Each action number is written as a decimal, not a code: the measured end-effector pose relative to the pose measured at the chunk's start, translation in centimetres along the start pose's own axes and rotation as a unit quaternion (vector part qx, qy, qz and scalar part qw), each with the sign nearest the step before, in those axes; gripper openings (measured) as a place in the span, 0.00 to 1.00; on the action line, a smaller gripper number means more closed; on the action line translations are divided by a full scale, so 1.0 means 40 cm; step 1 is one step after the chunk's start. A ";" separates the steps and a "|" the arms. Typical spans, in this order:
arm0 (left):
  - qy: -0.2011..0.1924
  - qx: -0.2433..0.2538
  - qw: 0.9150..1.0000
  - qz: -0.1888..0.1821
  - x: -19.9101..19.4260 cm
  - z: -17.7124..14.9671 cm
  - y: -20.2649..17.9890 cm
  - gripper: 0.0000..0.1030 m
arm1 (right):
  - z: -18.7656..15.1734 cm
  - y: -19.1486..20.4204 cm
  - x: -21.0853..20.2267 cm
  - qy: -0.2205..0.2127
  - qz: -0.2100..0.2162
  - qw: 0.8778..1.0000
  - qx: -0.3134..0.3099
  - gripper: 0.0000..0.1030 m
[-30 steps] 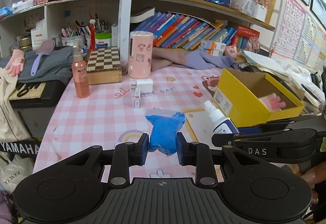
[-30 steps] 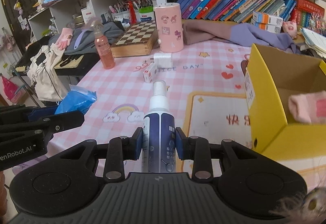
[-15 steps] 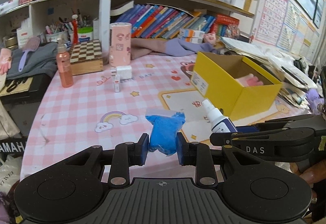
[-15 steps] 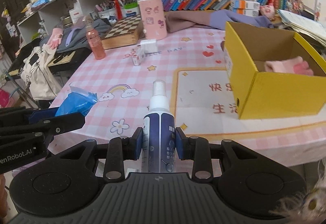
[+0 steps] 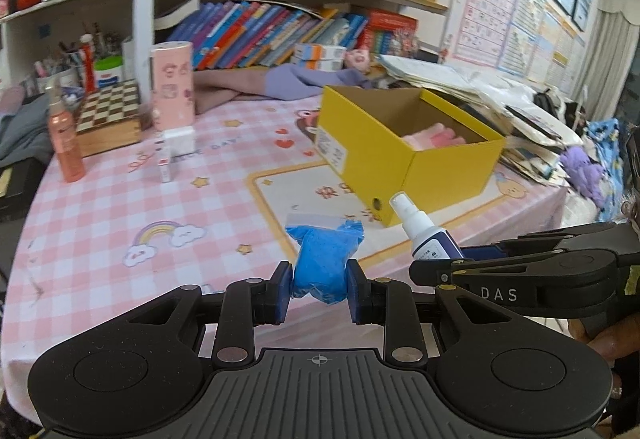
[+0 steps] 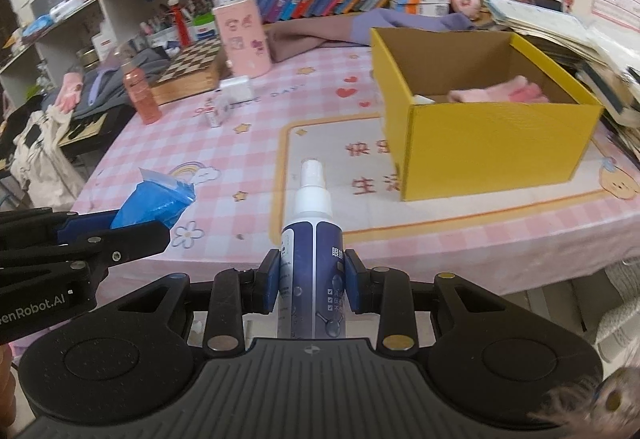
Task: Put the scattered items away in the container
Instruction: 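Carry the blue bag in the left tool while the right tool carries the spray bottle toward the box, then lower the blue bag into the yellow box while the right tool lowers the spray bottle inside, then open the left tool to drop the bag while the right tool releases the spray bottle, then withdraw both open tools from the box toward the remaining items on the table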
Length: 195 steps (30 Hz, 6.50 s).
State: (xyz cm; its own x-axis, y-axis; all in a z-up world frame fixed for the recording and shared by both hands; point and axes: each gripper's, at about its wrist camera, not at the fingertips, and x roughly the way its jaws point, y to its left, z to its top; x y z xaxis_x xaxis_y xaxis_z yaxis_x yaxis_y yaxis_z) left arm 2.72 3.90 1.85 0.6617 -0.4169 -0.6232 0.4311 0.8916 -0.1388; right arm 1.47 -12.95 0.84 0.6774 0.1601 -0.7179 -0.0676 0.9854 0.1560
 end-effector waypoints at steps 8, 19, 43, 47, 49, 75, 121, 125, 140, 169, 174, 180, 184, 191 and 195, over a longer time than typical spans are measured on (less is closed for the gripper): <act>0.000 0.032 0.999 -0.036 0.027 0.017 -0.057 0.26 | -0.016 -0.058 -0.031 -0.002 -0.031 0.999 0.031 0.30; 0.003 0.080 0.992 -0.094 0.074 0.044 -0.159 0.26 | -0.046 -0.158 -0.095 -0.018 -0.085 0.993 0.083 0.30; -0.002 0.116 0.985 -0.131 0.160 0.108 -0.263 0.26 | -0.019 -0.286 -0.106 -0.029 -0.118 0.986 0.113 0.30; -0.008 0.113 0.985 -0.130 0.167 0.115 -0.266 0.26 | -0.010 -0.295 -0.099 -0.028 -0.116 0.987 0.107 0.30; -0.009 0.110 0.985 -0.129 0.174 0.119 -0.269 0.26 | -0.005 -0.302 -0.094 -0.026 -0.114 0.987 0.106 0.30; -0.076 0.097 0.990 -0.076 0.305 0.270 -0.352 0.26 | 0.233 -0.480 -0.045 -0.111 -0.091 0.989 0.043 0.30; 0.028 0.088 0.992 0.081 0.552 0.319 -0.371 0.72 | 0.368 -0.599 0.269 -0.005 0.008 1.000 -0.013 0.43; 0.011 0.102 0.991 0.081 0.522 0.313 -0.385 0.74 | 0.360 -0.589 0.232 -0.028 0.003 1.000 -0.013 0.49; -0.041 0.105 0.992 0.063 0.396 0.252 -0.393 0.78 | 0.272 -0.535 0.084 -0.095 -0.058 0.994 -0.009 0.62; -0.006 0.102 0.994 0.028 0.152 0.056 -0.269 0.80 | 0.026 -0.267 -0.063 -0.067 -0.108 0.992 0.019 0.70; 0.005 0.097 0.995 0.036 0.126 0.029 -0.241 0.83 | 0.003 -0.228 -0.054 -0.053 -0.094 0.994 0.020 0.71; 0.023 0.084 0.995 0.048 0.106 0.005 -0.201 0.83 | -0.010 -0.188 -0.042 -0.041 -0.081 0.996 0.020 0.72; 0.026 0.076 0.995 0.058 0.089 -0.007 -0.176 0.84 | -0.014 -0.159 -0.036 -0.037 -0.072 0.997 0.013 0.73; 0.026 0.060 0.995 0.079 0.056 -0.027 -0.130 0.87 | -0.014 -0.104 -0.020 -0.033 -0.056 0.998 -0.004 0.73; 0.028 0.048 0.994 0.091 0.039 -0.038 -0.103 0.87 | -0.016 -0.072 -0.009 -0.028 -0.043 0.999 -0.015 0.73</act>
State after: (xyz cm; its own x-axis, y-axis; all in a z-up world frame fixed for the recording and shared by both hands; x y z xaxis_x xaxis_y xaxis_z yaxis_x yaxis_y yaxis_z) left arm 1.05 -0.14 0.26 0.7007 -0.2372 -0.6729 0.3655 0.9293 0.0530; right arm 0.96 -15.81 0.22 0.7219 0.0712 -0.6883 -0.0283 0.9969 0.0735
